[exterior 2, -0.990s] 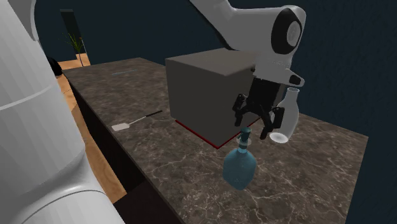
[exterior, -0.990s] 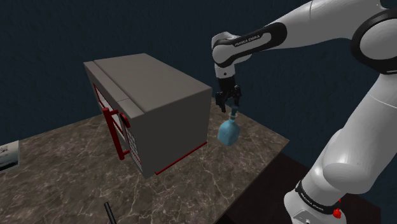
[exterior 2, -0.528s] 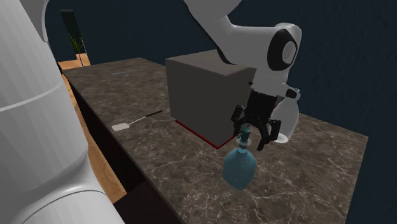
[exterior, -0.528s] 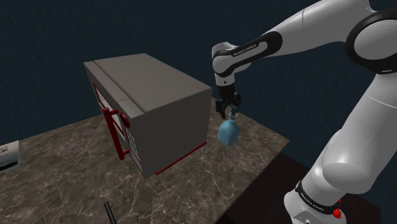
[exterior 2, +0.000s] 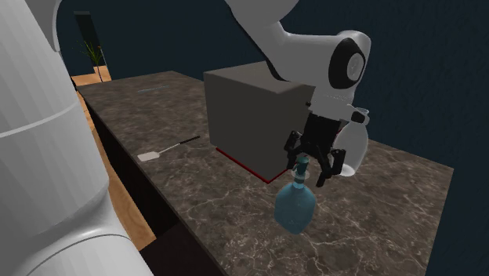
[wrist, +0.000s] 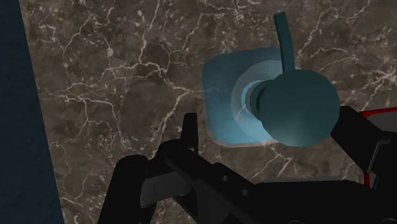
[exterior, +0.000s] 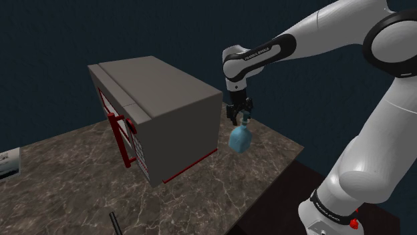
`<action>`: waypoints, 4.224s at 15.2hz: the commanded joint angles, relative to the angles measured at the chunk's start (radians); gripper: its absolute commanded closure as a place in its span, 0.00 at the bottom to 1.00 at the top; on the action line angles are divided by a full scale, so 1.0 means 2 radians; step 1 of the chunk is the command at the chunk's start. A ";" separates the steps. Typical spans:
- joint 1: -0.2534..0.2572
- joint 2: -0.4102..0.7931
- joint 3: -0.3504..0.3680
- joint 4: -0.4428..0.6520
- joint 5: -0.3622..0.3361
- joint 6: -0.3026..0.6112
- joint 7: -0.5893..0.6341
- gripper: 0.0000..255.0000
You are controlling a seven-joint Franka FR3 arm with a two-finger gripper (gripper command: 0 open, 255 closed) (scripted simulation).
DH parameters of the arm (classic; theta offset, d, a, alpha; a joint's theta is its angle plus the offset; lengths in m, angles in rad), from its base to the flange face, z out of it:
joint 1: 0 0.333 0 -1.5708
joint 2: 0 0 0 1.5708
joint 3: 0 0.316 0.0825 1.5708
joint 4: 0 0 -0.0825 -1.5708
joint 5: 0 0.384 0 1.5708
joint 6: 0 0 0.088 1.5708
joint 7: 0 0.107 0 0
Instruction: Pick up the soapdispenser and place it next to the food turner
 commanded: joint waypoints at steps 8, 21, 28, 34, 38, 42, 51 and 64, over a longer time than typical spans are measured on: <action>0.000 0.000 0.000 0.000 0.000 0.000 0.000 1.00; 0.000 -0.027 0.000 0.044 -0.001 -0.072 0.000 1.00; 0.001 -0.038 0.001 0.080 -0.002 -0.117 0.000 1.00; 0.001 -0.043 0.001 0.114 -0.002 -0.157 0.000 1.00; 0.001 -0.044 0.001 0.140 -0.002 -0.184 -0.001 1.00; 0.001 -0.044 0.001 0.167 -0.002 -0.211 -0.001 1.00; 0.001 -0.036 0.001 0.237 -0.002 -0.273 -0.003 1.00; 0.000 -0.005 0.000 0.365 -0.001 -0.370 -0.007 1.00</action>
